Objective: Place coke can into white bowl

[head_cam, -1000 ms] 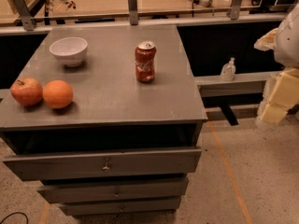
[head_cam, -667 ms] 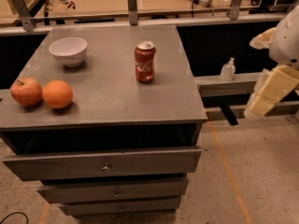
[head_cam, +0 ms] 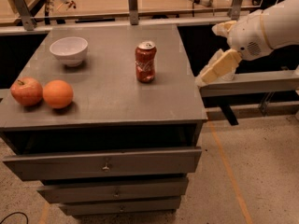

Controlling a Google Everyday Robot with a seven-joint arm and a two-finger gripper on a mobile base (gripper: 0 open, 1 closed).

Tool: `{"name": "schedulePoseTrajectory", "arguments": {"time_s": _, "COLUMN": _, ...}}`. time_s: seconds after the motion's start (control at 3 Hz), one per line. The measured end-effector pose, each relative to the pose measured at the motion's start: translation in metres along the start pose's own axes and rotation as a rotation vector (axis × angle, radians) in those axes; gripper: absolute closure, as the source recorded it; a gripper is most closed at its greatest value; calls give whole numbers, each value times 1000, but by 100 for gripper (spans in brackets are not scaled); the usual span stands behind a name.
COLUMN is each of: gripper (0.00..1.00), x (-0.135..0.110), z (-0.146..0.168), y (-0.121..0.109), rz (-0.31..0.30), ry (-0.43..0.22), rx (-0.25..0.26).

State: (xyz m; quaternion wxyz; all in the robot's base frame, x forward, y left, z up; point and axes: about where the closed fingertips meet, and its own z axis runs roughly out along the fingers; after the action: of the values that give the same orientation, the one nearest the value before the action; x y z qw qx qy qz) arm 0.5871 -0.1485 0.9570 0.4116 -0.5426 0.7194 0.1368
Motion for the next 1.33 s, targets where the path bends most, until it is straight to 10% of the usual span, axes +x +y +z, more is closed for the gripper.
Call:
{"name": "schedulePoseTrajectory", "arguments": {"time_s": 0.33, "gripper": 0, "x": -25, "z": 49, "y": -14, "rz": 44, "ry": -108, "rx": -21}}
{"name": "schedulePoseTrajectory", "arguments": {"time_s": 1.33, "gripper": 0, "x": -23, "z": 91, "y": -8, "rz": 63, "ry": -134, "rx": -34}}
